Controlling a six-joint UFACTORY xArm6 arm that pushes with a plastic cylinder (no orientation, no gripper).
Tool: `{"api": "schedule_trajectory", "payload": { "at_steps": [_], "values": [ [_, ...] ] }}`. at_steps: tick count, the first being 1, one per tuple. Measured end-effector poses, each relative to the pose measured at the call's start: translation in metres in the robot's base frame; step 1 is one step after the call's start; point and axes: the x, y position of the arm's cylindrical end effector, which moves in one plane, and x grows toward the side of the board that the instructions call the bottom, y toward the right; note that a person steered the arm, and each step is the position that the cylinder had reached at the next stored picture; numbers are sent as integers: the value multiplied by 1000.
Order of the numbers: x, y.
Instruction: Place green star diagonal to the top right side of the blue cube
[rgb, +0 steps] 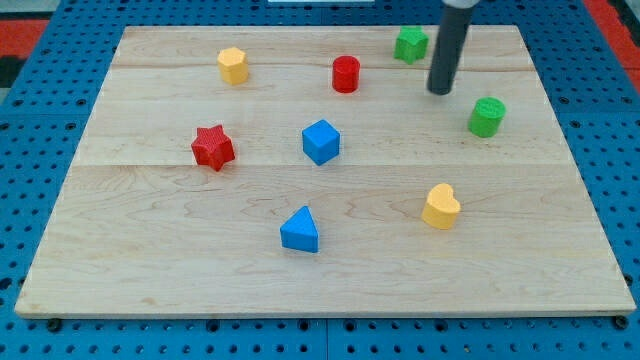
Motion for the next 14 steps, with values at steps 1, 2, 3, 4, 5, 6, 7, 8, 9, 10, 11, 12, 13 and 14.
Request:
{"api": "schedule_trajectory", "payload": {
  "at_steps": [1,2,3,4,5,6,7,8,9,10,11,12,13,14],
  "values": [
    [-62,-23],
    [-107,-24],
    [-114,-24],
    [-113,-116],
    [-105,-203],
    [-111,-212],
    [-81,-285],
    [-69,-258],
    [-85,-263],
    [-93,-257],
    [-92,-215],
    [-64,-208],
    [-49,-167],
    [-33,-139]
  ]
}}
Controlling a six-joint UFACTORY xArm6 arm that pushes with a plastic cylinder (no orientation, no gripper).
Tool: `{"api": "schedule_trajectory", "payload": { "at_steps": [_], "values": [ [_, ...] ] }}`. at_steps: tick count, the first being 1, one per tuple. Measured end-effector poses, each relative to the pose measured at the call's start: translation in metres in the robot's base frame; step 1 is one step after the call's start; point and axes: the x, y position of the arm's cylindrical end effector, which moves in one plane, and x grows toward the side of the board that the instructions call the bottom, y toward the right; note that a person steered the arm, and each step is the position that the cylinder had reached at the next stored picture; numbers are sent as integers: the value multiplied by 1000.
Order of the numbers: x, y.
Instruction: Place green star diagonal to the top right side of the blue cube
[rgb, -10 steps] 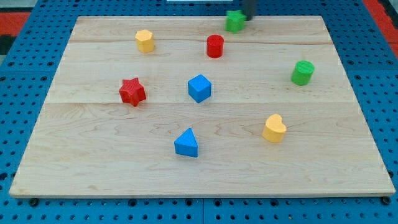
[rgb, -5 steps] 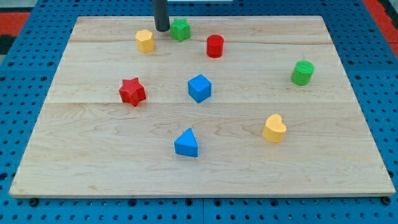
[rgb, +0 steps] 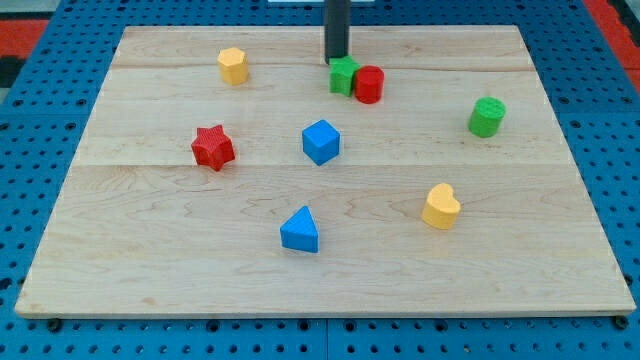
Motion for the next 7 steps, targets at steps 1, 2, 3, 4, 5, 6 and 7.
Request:
{"api": "schedule_trajectory", "payload": {
  "at_steps": [1,2,3,4,5,6,7],
  "values": [
    [15,17],
    [26,10],
    [46,10],
    [59,20],
    [59,43],
    [51,13],
    [63,-3]
  ]
}}
